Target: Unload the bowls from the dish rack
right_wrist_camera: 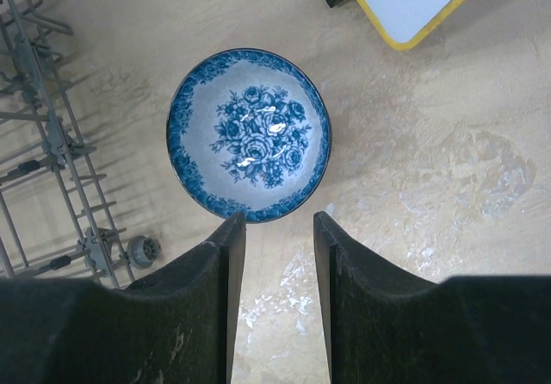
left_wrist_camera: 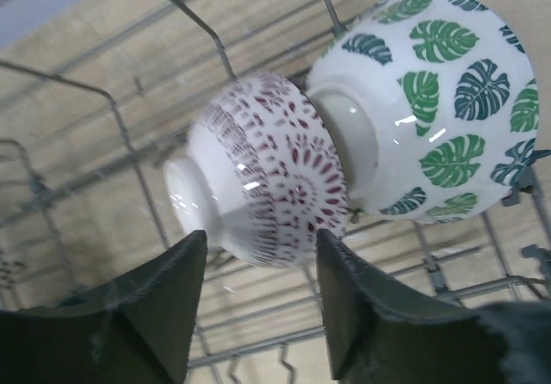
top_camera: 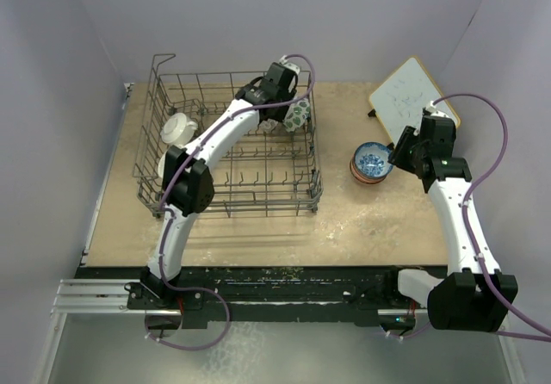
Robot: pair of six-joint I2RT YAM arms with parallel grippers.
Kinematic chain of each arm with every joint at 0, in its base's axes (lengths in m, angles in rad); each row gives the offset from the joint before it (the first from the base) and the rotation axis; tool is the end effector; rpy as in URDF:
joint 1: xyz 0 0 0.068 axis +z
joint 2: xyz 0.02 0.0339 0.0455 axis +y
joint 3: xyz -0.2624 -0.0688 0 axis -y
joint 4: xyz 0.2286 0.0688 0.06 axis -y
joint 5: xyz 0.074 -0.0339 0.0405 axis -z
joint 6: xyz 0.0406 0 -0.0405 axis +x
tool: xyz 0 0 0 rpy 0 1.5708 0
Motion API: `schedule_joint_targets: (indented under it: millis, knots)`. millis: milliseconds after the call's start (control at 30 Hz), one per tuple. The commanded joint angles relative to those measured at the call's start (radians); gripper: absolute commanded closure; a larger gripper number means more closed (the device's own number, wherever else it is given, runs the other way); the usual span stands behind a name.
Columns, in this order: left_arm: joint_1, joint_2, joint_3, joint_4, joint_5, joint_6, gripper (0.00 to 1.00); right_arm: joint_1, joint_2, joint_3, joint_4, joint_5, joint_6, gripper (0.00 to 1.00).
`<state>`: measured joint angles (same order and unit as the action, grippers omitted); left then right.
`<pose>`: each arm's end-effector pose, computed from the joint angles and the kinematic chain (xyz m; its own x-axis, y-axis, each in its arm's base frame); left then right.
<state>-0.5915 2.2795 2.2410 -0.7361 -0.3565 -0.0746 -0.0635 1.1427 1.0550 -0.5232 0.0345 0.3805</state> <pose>0.4243 -0.2679 0.2855 -0.6025 0.3206 -0.7309 0.2713 0.9435 0.1902 0.2373 -0.0165 0.3262 -0.4975 0.4035 -0.7679 0.2977 0.9109 0.2858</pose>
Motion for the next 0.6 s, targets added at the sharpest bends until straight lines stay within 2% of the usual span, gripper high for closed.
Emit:
schedule_joint_targets:
  millis: [0, 167, 333, 433, 567]
  knots:
    - [-0.005, -0.082, 0.085, 0.006, -0.047, 0.027, 0.46, 0.002, -0.023, -0.003, 0.009, -0.011, -0.006, 0.6]
    - [-0.004, -0.087, 0.112, -0.009, -0.034, 0.027, 0.47, 0.002, -0.019, -0.003, 0.013, -0.019, -0.003, 0.6]
    - [-0.001, -0.07, 0.109, -0.025, -0.001, 0.011, 0.24, 0.002, -0.012, -0.003, 0.015, -0.022, -0.003, 0.6]
    - [-0.002, -0.058, 0.094, -0.023, 0.027, -0.008, 0.18, 0.002, -0.011, -0.004, 0.016, -0.017, -0.004, 0.6]
    - [0.005, -0.042, 0.077, -0.01, 0.05, -0.028, 0.15, 0.002, -0.011, -0.006, 0.015, -0.008, -0.008, 0.6]
